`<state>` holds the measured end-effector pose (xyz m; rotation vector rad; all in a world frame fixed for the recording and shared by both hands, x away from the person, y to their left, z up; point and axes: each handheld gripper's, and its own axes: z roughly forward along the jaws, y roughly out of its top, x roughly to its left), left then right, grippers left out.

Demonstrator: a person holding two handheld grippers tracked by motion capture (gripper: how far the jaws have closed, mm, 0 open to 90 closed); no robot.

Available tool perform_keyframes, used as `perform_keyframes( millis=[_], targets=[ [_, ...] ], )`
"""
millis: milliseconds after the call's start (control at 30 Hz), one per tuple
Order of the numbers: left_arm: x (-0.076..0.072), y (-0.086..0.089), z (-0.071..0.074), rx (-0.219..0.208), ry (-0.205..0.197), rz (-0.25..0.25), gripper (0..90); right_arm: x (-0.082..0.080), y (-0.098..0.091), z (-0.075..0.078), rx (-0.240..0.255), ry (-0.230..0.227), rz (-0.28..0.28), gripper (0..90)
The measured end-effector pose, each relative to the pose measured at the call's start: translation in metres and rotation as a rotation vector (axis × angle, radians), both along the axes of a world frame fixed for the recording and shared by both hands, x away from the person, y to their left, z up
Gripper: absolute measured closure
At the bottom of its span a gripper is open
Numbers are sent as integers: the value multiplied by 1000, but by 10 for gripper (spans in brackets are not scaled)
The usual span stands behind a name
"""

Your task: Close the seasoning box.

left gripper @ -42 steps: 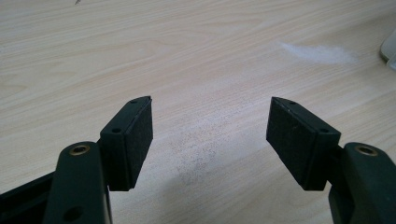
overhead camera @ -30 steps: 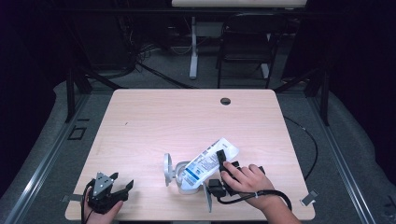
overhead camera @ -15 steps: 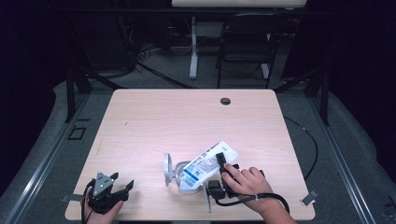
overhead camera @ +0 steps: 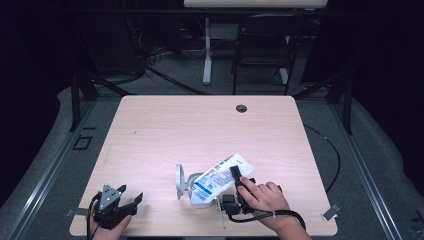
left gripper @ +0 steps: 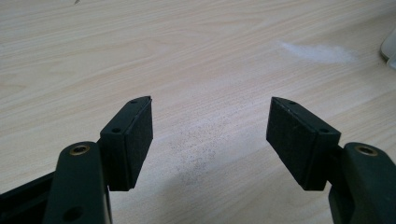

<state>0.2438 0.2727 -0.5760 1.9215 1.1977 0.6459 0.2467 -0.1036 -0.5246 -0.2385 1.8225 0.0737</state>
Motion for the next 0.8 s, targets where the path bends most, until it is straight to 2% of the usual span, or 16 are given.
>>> perform_keyframes(
  millis=[100,233,267,367,500,600,667,733,800],
  targets=[
    [0,0,0,1,-2,0,321,-1,-1,0,3,1,-7,813],
    [0,0,0,2,0,-2,321,-1,-2,0,45,13,-5,813],
    [0,0,0,1,-1,0,321,-3,-2,1,39,13,-15,813],
    [0,-1,0,-1,-1,1,321,-2,-2,-1,91,38,-6,813],
    [0,-1,0,-1,-1,1,321,-1,-3,-1,158,70,-22,813],
    [0,-1,0,-1,-1,1,321,-2,-3,0,182,92,-33,813],
    [0,-1,0,-1,-1,1,321,-1,-4,-3,240,120,-30,814],
    [0,-1,0,0,0,0,321,-1,-4,-3,243,129,-40,814],
    [0,-1,0,0,-1,1,321,-1,-5,-4,275,141,-48,814]
  ],
)
